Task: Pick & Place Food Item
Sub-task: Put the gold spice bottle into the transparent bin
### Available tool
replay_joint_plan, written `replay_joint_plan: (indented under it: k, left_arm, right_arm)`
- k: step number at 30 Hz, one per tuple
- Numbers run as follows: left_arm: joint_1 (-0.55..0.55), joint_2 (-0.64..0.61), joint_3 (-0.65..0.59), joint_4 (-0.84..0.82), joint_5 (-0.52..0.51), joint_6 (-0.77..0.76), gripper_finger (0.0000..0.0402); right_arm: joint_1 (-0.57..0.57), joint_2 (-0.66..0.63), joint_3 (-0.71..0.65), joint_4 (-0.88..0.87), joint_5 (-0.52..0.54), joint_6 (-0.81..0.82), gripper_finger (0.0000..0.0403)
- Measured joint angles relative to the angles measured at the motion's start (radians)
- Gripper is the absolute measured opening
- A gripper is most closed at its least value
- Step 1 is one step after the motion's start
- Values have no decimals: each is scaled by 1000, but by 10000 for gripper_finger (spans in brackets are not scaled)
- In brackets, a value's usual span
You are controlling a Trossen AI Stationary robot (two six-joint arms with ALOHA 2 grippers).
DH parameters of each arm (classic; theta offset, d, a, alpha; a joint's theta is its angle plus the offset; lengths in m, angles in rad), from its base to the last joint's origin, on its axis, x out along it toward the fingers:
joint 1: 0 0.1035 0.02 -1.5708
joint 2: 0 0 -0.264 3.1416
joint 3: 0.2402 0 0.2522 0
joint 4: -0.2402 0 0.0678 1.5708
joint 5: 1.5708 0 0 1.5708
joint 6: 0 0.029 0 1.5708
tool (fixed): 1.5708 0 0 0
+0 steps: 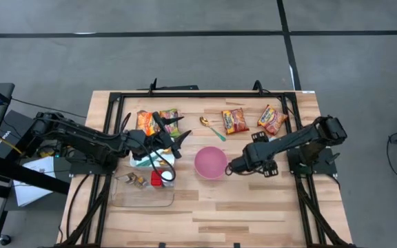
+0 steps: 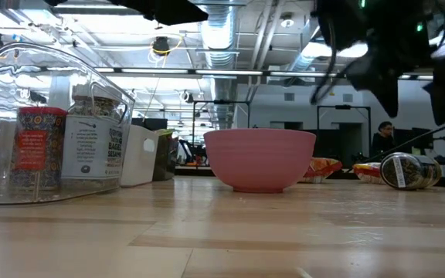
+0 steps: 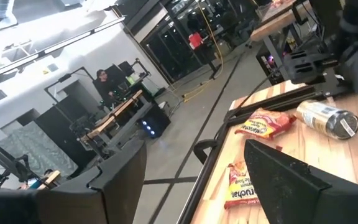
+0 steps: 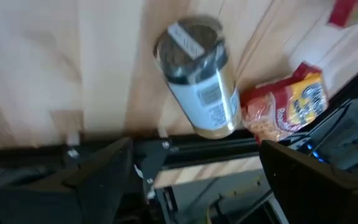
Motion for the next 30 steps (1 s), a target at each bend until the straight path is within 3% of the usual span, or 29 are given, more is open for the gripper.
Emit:
replay_joint_plan:
  k: [12, 21, 30]
  left_arm:
    - [-2, -39, -5, -11, 1, -36, 263]
    - [-2, -40, -5, -48, 2, -51, 263]
    - [-2, -40, -5, -49, 1, -55, 263]
  right_arm:
    - [-56, 0, -113, 38, 33, -101, 348]
    - [-65, 0, -117, 193, 53, -189, 348]
    - [-109, 4, -118, 211, 53, -266, 348]
